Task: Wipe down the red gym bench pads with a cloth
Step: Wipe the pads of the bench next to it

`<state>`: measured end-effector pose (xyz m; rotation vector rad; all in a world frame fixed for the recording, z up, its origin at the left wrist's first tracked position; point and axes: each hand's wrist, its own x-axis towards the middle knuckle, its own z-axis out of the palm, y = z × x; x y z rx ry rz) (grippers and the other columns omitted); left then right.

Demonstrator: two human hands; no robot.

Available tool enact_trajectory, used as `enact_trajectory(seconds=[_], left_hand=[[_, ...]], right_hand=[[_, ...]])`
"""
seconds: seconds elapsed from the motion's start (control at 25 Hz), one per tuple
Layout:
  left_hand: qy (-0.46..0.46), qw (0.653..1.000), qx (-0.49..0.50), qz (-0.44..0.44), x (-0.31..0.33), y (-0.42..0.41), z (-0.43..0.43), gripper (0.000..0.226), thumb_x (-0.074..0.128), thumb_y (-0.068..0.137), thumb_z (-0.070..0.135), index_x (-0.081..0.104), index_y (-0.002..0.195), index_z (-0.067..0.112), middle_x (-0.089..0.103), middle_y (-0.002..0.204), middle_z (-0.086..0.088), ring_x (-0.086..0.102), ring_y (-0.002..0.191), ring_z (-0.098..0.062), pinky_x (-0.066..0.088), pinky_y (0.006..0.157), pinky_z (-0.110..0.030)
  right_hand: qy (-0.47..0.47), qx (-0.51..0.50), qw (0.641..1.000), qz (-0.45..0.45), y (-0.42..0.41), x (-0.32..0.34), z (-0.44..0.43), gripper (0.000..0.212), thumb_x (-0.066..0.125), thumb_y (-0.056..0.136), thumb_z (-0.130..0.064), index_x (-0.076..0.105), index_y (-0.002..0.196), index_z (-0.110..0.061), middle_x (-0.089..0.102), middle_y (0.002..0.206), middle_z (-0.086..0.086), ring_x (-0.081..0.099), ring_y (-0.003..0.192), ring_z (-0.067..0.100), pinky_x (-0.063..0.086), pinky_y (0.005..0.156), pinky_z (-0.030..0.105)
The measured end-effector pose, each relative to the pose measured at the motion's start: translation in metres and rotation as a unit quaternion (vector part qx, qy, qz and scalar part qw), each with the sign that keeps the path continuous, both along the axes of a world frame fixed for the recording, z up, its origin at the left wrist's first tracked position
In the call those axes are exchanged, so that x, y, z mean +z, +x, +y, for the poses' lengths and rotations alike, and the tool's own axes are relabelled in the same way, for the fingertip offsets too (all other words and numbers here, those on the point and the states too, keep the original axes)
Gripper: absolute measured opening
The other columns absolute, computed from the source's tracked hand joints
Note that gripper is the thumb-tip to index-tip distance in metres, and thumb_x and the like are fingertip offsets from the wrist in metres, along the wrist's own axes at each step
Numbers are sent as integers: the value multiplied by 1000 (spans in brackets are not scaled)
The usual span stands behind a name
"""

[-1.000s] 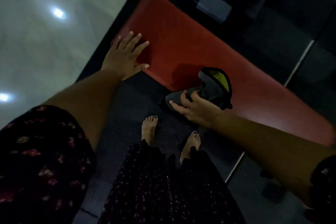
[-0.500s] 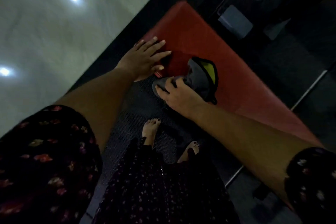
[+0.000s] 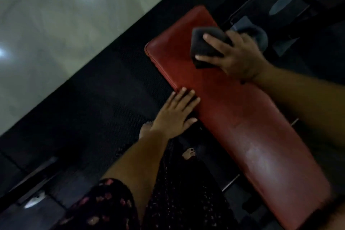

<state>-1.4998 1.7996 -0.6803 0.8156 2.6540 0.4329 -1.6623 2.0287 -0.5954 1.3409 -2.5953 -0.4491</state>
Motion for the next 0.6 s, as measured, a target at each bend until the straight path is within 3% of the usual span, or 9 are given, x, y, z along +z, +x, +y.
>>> enact_trajectory(seconds=[0.2, 0.32, 0.4, 0.48, 0.6], left_hand=[[2, 997, 58, -46, 1, 18, 32, 65, 30, 100, 51, 9, 156, 24, 7, 163, -2, -6, 150, -27, 7, 122, -47], [-11, 999, 36, -13, -2, 14, 22, 66, 37, 100, 47, 6, 155, 28, 8, 163, 1, -2, 149, -26, 7, 122, -46], [-20, 1000, -3, -8, -3, 7, 12, 63, 31, 102, 46, 2, 155, 30, 3, 164, 2, -4, 150, -24, 2, 122, -44], [-17, 999, -35, 11, -6, -1, 2, 59, 25, 102, 45, 4, 155, 31, 3, 164, 2, 0, 150, -22, 2, 122, -44], [-7, 999, -2, 33, -8, -13, -7, 59, 25, 99, 48, 17, 154, 29, 14, 163, -2, 11, 150, -25, 11, 122, -45]], right_hand=[[140, 107, 983, -43, -48, 8, -89, 74, 67, 86, -15, 33, 145, -44, 19, 157, 0, 43, 122, 40, 48, 85, 47], [310, 274, 909, -58, -31, 2, -140, 65, 62, 91, -24, 33, 143, -48, 14, 160, -5, 34, 132, 38, 43, 89, 46], [377, 332, 863, -57, -30, 3, -155, 56, 58, 93, -28, 37, 141, -50, 10, 161, -6, 26, 136, 40, 39, 92, 49], [366, 304, 877, -63, -50, 7, -164, 58, 59, 93, -28, 36, 141, -51, 8, 161, -6, 21, 139, 41, 36, 97, 52], [302, 104, 937, -138, -85, 17, -168, 56, 53, 94, -33, 32, 145, -45, 13, 161, 0, 20, 139, 42, 29, 104, 55]])
